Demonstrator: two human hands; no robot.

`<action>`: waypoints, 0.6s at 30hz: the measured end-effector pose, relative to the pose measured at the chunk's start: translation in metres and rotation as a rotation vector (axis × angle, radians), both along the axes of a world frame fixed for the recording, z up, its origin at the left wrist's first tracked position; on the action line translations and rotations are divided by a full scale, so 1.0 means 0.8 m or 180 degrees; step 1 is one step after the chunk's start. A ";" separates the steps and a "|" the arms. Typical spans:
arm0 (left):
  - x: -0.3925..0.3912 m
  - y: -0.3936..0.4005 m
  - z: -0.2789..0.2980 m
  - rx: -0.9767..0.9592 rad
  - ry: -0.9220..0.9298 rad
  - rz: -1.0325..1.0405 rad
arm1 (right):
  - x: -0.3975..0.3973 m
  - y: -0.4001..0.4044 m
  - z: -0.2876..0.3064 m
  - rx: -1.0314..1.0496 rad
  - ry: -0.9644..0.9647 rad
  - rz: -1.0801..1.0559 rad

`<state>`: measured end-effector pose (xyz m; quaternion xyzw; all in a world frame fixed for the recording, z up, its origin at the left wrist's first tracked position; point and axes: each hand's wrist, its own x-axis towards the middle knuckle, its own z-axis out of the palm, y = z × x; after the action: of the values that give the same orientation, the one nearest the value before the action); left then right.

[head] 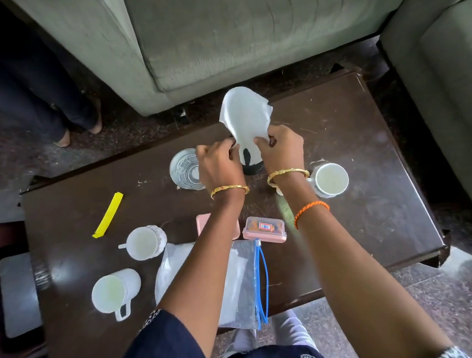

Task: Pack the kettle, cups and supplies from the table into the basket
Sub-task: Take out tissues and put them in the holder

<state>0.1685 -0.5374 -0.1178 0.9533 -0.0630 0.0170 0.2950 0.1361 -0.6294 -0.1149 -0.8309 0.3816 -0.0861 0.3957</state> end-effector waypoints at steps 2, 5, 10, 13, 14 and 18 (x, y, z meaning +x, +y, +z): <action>-0.001 -0.002 -0.005 -0.0046 0.0058 -0.0004 | 0.000 0.003 -0.005 -0.0268 0.0155 0.0137; -0.007 -0.002 -0.015 0.0039 0.0112 -0.0120 | -0.008 0.009 -0.016 -0.0637 0.0369 0.0367; -0.008 -0.003 -0.015 0.0098 0.0008 0.0140 | -0.007 0.011 -0.005 -0.0496 0.0045 -0.0212; -0.007 0.000 -0.012 -0.0179 0.0038 0.0342 | -0.001 0.004 0.001 -0.0379 0.0003 -0.0306; -0.007 0.000 -0.012 -0.0191 0.0057 0.0403 | 0.000 0.002 0.002 -0.0351 0.0043 -0.0298; 0.000 -0.004 -0.019 -0.0022 0.0404 0.0533 | 0.004 0.001 -0.003 -0.0375 0.0360 -0.0152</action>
<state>0.1682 -0.5410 -0.1327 0.9533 0.0357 -0.0185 0.2992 0.1390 -0.6287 -0.1176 -0.8469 0.4174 -0.0707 0.3218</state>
